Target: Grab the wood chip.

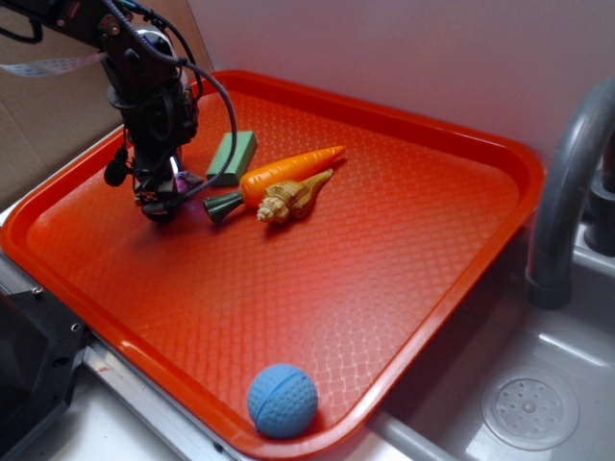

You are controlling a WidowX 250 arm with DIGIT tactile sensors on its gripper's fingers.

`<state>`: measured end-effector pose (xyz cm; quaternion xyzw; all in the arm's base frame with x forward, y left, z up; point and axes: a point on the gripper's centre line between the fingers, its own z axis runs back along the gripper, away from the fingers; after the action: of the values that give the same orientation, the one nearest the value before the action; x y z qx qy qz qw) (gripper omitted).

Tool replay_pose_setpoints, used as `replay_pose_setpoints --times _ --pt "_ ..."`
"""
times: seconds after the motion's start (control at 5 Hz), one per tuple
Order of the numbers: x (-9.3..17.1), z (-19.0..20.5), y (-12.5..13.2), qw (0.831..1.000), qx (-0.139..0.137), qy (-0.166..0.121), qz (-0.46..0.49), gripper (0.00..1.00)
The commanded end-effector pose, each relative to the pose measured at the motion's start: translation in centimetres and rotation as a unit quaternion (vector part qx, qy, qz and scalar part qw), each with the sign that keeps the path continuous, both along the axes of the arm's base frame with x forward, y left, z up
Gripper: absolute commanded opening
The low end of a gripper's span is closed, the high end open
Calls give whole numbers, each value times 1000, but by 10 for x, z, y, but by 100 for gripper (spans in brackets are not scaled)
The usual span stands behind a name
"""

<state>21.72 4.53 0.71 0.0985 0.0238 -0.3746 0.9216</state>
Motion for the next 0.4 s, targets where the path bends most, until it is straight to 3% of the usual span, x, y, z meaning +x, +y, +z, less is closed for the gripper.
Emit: replay_pose_setpoints --times 0.0,0.2 --pt "-5 -7 -7 1000 -7 3 12 0" --pt "-4 -7 -6 1000 -7 1 16 0"
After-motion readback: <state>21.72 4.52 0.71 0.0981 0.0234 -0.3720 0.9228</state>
